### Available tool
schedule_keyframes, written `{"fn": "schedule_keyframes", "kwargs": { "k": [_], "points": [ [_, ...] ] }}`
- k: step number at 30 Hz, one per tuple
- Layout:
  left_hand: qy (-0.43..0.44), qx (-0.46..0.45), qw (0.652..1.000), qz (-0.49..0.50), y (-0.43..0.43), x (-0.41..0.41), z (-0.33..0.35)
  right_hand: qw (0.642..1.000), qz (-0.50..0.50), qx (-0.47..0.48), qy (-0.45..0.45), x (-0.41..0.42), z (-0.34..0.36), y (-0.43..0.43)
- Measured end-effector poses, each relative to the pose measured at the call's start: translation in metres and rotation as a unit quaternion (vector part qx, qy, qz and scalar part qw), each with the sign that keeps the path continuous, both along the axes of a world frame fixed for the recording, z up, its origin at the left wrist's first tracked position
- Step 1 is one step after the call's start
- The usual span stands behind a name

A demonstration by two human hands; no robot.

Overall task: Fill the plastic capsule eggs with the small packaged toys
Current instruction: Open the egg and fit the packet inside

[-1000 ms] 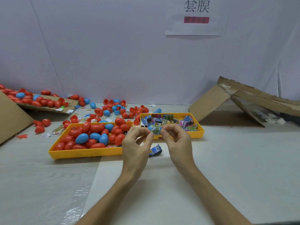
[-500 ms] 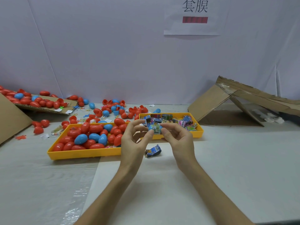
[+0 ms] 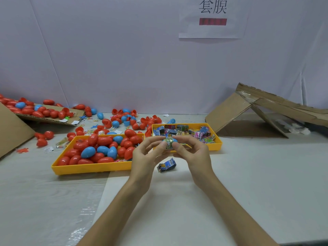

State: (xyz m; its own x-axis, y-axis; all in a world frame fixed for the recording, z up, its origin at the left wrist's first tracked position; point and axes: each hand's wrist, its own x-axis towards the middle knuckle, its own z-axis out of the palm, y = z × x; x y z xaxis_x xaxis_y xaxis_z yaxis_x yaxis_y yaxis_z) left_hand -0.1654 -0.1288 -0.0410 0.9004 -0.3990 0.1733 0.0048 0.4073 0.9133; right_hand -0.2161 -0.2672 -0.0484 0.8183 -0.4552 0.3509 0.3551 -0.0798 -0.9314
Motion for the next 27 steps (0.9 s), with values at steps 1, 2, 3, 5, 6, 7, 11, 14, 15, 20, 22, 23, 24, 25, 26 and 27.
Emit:
{"fn": "schedule_keyframes", "kwargs": {
  "k": [1,2,3,5,6,7,11,14,15,20,22,23,24,25,26,27],
  "points": [
    [0.009,-0.011,1.000,-0.009,0.001,0.000,0.001,1.000,0.001,0.004,-0.001,0.000,0.000,0.000],
    [0.013,-0.016,1.000,-0.012,0.001,-0.001,0.001,1.000,0.001,0.007,-0.002,-0.001,0.000,0.000],
    [0.014,-0.015,1.000,-0.011,0.001,-0.001,0.002,1.000,0.000,0.008,-0.002,-0.001,0.001,0.001],
    [0.010,-0.007,1.000,-0.006,0.000,0.000,0.002,1.000,-0.002,0.011,-0.002,-0.002,0.001,0.002],
    [0.007,-0.002,1.000,-0.005,-0.001,-0.001,0.002,1.000,-0.002,0.012,-0.002,-0.002,0.001,0.002],
    [0.002,0.003,1.000,-0.002,-0.001,-0.001,0.002,1.000,-0.002,0.014,-0.002,-0.002,0.001,0.002],
    [-0.022,0.024,0.999,0.019,-0.002,0.000,0.000,1.000,0.008,0.022,-0.011,-0.001,0.000,0.001],
    [-0.033,0.026,0.999,0.022,-0.003,0.001,-0.002,0.999,0.018,0.031,-0.016,-0.001,-0.001,0.001],
    [-0.035,0.026,0.999,0.022,-0.003,0.000,-0.002,0.999,0.019,0.034,-0.015,-0.001,-0.001,0.001],
    [-0.079,0.104,0.987,0.095,-0.003,0.004,-0.007,0.988,0.051,0.145,0.007,0.002,0.001,-0.001],
    [-0.174,0.206,0.953,0.140,-0.002,0.006,-0.012,0.966,0.063,0.251,0.018,0.002,0.003,-0.008],
    [-0.232,0.269,0.924,0.143,-0.002,0.007,-0.015,0.950,0.066,0.304,0.028,0.002,0.005,-0.014],
    [-0.285,0.327,0.892,0.125,-0.002,0.006,-0.018,0.932,0.068,0.354,0.045,0.001,0.006,-0.021],
    [-0.328,0.377,0.861,0.092,-0.004,0.005,-0.021,0.914,0.072,0.393,0.070,0.001,0.008,-0.027],
    [-0.353,0.419,0.835,0.055,-0.005,0.004,-0.024,0.900,0.078,0.417,0.103,0.001,0.010,-0.033],
    [-0.361,0.452,0.815,0.029,-0.005,0.003,-0.027,0.891,0.086,0.426,0.135,0.003,0.012,-0.038]
  ]
}}
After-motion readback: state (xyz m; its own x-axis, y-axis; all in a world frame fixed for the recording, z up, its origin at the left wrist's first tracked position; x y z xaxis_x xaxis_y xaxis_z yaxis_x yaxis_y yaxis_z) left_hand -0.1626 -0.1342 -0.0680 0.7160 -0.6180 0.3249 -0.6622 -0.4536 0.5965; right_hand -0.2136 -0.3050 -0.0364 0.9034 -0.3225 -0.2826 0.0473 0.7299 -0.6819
